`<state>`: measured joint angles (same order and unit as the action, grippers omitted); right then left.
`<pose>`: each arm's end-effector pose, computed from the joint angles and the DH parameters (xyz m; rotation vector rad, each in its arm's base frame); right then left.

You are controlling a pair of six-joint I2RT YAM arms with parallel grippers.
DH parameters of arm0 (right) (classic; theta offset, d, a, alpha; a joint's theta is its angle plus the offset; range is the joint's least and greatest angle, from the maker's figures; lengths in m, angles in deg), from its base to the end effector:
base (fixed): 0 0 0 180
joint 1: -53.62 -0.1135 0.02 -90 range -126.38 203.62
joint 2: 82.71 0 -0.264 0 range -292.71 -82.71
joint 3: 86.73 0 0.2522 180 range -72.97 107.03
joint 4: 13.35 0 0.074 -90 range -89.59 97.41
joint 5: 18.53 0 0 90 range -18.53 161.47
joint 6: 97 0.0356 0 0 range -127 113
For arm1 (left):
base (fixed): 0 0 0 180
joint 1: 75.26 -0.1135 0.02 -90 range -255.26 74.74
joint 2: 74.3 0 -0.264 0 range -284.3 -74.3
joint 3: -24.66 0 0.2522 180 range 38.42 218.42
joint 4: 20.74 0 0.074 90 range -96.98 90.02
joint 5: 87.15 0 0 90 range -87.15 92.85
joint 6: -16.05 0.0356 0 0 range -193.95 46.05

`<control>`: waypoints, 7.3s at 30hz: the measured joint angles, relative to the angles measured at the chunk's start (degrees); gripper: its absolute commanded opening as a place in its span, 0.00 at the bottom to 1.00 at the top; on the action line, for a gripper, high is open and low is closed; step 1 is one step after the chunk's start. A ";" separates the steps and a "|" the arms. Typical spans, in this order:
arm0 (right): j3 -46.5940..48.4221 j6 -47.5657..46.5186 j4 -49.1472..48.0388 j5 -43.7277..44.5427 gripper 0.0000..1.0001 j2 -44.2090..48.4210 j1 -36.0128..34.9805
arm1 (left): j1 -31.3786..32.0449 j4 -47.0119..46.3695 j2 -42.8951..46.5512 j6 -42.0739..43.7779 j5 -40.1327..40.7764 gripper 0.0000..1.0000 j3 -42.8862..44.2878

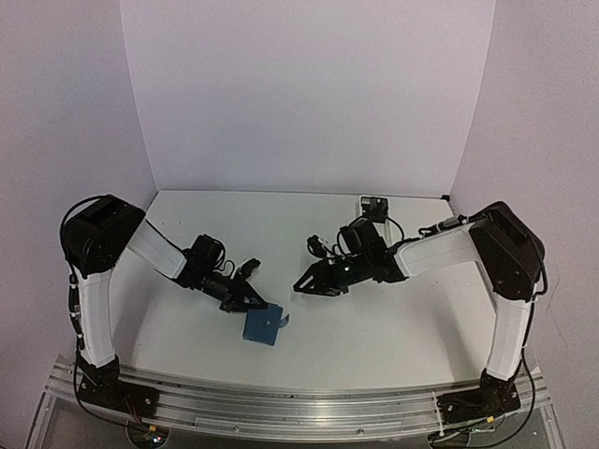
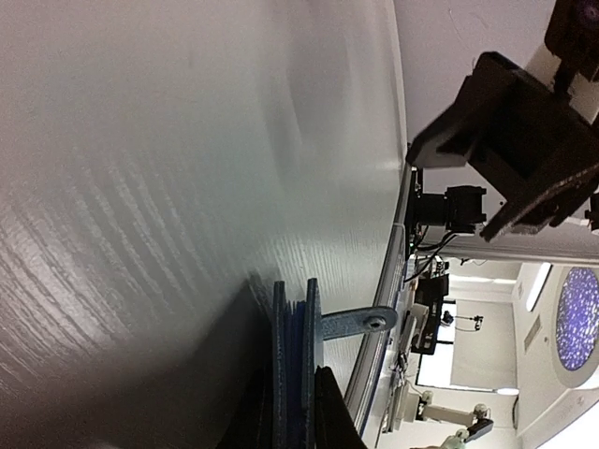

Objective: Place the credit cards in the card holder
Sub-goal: Close the card holder at the center of the board.

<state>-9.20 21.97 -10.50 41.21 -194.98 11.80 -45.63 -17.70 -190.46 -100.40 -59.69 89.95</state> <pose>0.2938 0.2870 0.1502 -0.5874 2.3549 1.2161 0.2876 -0.1999 0.0818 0.5752 2.5354 -1.7576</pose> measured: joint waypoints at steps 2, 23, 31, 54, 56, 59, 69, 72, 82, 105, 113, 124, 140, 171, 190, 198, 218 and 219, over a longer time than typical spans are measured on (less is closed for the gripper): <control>-0.17 1.86 -0.85 -1.44 0.39 -1.03 -0.59 | 0.00 -2.97 -1.40 -3.08 0.42 0.20 -0.76; 2.19 12.39 -13.09 -10.05 0.18 -13.97 -2.36 | -1.07 -2.62 1.16 0.52 2.34 0.61 -0.87; 2.38 12.59 -14.99 -12.13 0.18 -14.45 -2.36 | -1.05 -1.84 1.14 2.10 3.30 0.55 -0.83; 5.88 17.25 -21.14 -12.26 0.00 -17.79 -2.99 | -0.90 1.99 0.37 8.20 5.03 0.22 0.61; 5.70 17.64 -21.16 -11.10 0.00 -17.79 -3.19 | -0.90 2.32 0.11 8.63 5.22 0.17 0.63; 4.87 18.27 -21.31 -9.90 0.00 -17.79 -3.48 | -0.68 2.29 -0.37 8.92 4.74 0.07 0.63; 3.58 17.31 -21.27 -8.66 0.47 -16.48 -2.45 | -0.81 5.07 -0.42 9.49 1.68 0.00 1.18; 0.87 16.48 -20.63 -8.76 0.57 -12.63 -0.37 | -1.25 7.48 -0.42 11.85 0.46 0.00 2.25; -10.14 12.52 -23.28 -9.88 0.31 -3.87 0.96 | -4.79 9.35 0.28 20.63 -0.35 0.11 3.87; -6.27 16.98 -37.57 -4.02 0.75 -10.58 -4.15 | -2.97 17.64 13.05 37.07 -2.23 0.00 5.77; -6.29 13.53 -43.10 -4.70 0.72 -10.58 -5.49 | -2.56 16.15 13.46 39.15 -2.91 0.00 6.54; -9.22 14.27 -53.37 -9.60 0.73 -9.86 -5.09 | -2.12 16.22 13.46 40.02 -2.38 0.00 6.60; -4.35 14.97 -53.83 -6.03 0.34 -12.02 -6.49 | -1.16 12.94 13.68 37.07 -2.43 0.00 6.60; -2.71 4.61 -49.29 -6.62 0.00 -3.41 -2.36 | -1.57 7.28 17.44 25.66 -3.89 0.23 6.54; -10.58 4.72 -47.23 -10.51 0.44 3.26 5.27 | -4.87 8.46 17.44 28.02 -10.60 0.00 6.71; -12.13 -6.75 -31.30 -5.07 0.47 5.55 0.96 | -5.33 3.15 17.51 25.55 -13.33 0.00 6.71; -4.68 -10.82 -35.45 -9.40 0.43 2.97 -1.38 | -4.83 0.55 17.40 24.96 -18.93 0.00 6.75; -4.20 -10.67 -35.58 -9.90 0.43 2.86 -1.42 | -4.81 0.55 17.40 24.96 -18.93 0.00 6.75</control>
<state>-13.40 11.30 -46.09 31.31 -192.12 10.37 -50.44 -17.15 -173.06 -75.44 -78.62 96.70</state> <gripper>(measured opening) 0.418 0.086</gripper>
